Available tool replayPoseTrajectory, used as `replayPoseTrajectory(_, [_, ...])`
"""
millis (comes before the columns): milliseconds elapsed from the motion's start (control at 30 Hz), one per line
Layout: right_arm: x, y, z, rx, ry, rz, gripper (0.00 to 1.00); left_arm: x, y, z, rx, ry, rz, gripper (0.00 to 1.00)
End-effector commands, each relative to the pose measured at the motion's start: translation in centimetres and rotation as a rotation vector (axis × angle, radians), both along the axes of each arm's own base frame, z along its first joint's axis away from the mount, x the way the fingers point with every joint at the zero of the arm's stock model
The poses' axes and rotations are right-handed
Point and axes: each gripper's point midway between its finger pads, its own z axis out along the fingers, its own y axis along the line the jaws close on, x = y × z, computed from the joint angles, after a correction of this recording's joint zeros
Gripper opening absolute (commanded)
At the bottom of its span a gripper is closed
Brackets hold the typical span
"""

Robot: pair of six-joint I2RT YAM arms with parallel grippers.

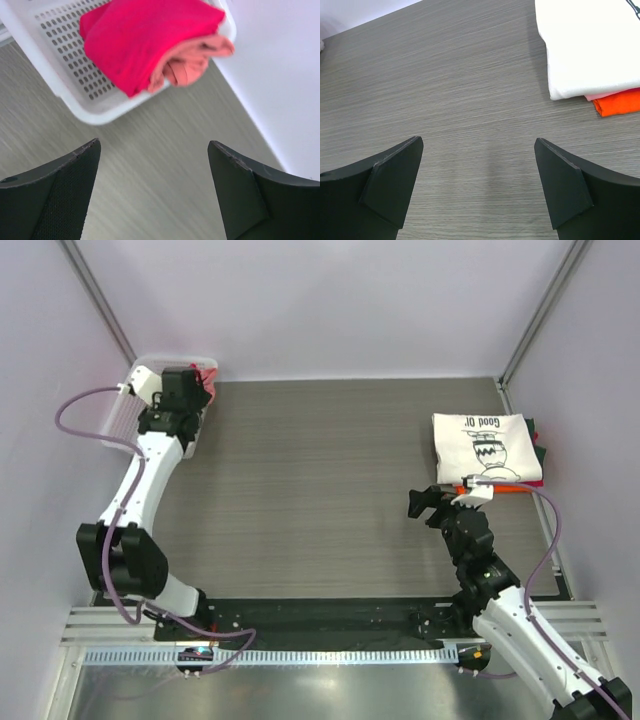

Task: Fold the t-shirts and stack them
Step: Grab the tshirt from the pile

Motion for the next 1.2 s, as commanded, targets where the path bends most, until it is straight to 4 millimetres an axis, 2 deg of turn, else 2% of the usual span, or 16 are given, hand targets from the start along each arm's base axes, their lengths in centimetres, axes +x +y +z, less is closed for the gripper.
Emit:
replayPoseTrajectory(0, [0.3, -0.3, 0.9, 0.028, -0.041, -0.029, 1.00, 2.0, 3.3, -1.3, -0.100, 0.008, 0.082, 0.87])
replayPoseTrajectory(133, [0.3, -0.3, 0.8, 0.030, -0.038, -0.029, 1.00, 4.1, 6.8, -3.4, -0.158, 0.013, 0.145, 0.70])
replayPoseTrajectory(200, [0.3, -0.2, 0.8, 0.029, -0.035, -0.026, 1.00, 5.1, 7.5, -4.4, -0.158, 0.022, 0.156, 0.67])
replayPoseTrajectory(400, [0.5, -0.1, 0.7, 0.020, -0.026, -0.022, 1.00, 7.7, 8.1, -6.1, -0.180, 0.039, 0.130, 0.67])
replayPoseTrajectory(433, [0.5, -0.1, 0.7, 0.020, -0.026, -0.024, 1.00, 8.3, 7.8, -7.3, -0.202, 0.058, 0.114, 0.67])
replayPoseTrajectory(567, [0.5, 0.0, 0.7, 0.019, -0.024, -0.019, 1.00, 9.7, 8.1, -9.1, -0.258, 0.061, 0.123, 0.69])
replayPoseTrajectory(767, [0.5, -0.1, 0.6, 0.016, -0.021, -0.020, 1.00, 11.5, 8.6, -11.7, -0.295, 0.066, 0.111, 0.33])
replayPoseTrajectory(800, [0.5, -0.1, 0.7, 0.017, -0.023, -0.022, 1.00, 11.6, 8.8, -11.9, -0.305, 0.067, 0.113, 0.16])
replayPoseTrajectory(833, [0.5, 0.0, 0.7, 0.016, -0.023, -0.020, 1.00, 11.6, 8.9, -12.2, -0.314, 0.071, 0.109, 0.06])
replayPoseTrajectory(867, [0.5, 0.0, 0.7, 0.015, -0.023, -0.019, 1.00, 11.4, 8.8, -11.8, -0.320, 0.066, 0.104, 0.00])
replayPoseTrajectory(933, [0.5, 0.0, 0.6, 0.015, -0.021, -0.017, 1.00, 10.8, 9.1, -11.3, -0.303, 0.057, 0.116, 0.00])
replayPoseTrajectory(967, [0.5, 0.0, 0.6, 0.015, -0.020, -0.019, 1.00, 10.3, 9.5, -9.2, -0.279, 0.014, 0.128, 0.00])
replayPoseTrajectory(1033, [0.5, 0.0, 0.6, 0.014, -0.020, -0.019, 0.99, 9.6, 9.9, -7.1, -0.249, -0.028, 0.138, 0.00])
replayPoseTrajectory(1067, [0.5, 0.0, 0.6, 0.016, -0.021, -0.019, 0.99, 8.9, 10.1, -4.6, -0.235, -0.076, 0.142, 0.00])
replayPoseTrajectory(1133, [0.5, 0.0, 0.6, 0.016, -0.018, -0.019, 1.00, 7.9, 10.4, -1.9, -0.215, -0.124, 0.162, 0.00])
replayPoseTrajectory(1167, [0.6, 0.0, 0.6, 0.015, -0.018, -0.020, 0.99, 6.5, 10.3, 0.7, -0.214, -0.175, 0.172, 0.00])
